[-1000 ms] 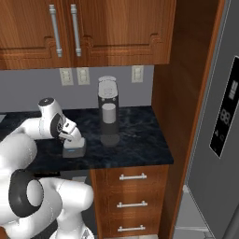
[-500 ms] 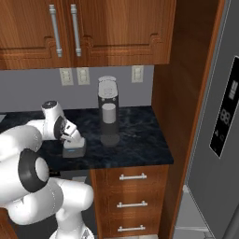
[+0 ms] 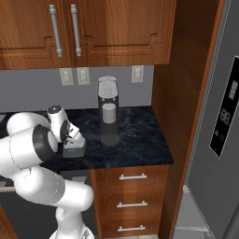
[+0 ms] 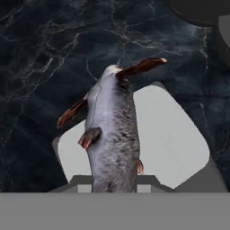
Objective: Take the fish from the fridge and place it on the digital scale on the counter by the fridge. Wait a few seconds for a reading, then move it to the plate on the dining counter.
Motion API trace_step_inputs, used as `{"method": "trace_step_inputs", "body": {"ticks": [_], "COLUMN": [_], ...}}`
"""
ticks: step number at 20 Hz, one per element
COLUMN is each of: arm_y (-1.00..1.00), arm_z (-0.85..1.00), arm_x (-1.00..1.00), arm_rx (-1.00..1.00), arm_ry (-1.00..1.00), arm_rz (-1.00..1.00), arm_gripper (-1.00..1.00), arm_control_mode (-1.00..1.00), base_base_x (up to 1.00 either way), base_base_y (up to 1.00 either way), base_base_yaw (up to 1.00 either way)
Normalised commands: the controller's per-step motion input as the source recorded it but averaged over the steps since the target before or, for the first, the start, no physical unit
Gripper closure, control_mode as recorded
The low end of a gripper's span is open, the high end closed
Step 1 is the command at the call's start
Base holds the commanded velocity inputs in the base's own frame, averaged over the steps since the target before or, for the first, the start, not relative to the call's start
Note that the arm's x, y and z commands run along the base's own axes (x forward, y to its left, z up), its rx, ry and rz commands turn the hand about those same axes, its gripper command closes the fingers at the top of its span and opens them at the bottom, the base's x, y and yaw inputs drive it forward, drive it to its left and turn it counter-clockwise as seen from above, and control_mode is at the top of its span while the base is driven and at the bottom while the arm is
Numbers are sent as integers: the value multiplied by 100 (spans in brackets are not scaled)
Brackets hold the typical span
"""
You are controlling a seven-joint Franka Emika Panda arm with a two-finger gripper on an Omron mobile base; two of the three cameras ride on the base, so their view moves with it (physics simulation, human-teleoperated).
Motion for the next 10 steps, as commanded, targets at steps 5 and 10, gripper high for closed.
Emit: {"method": "trace_step_inputs", "body": {"ticks": [5,10], "arm_y": [11,32], "arm_z": [-29,-21], "arm_x": [16,0], "arm_rx": [1,0], "arm_ry": [0,0], "arm_rz": [-2,-5], "arm_gripper": [100,-100], "arm_control_mode": [-100,-100], "base_base_x": [0,0], "base_base_y": [0,0], "base_base_yaw": [0,0]}}
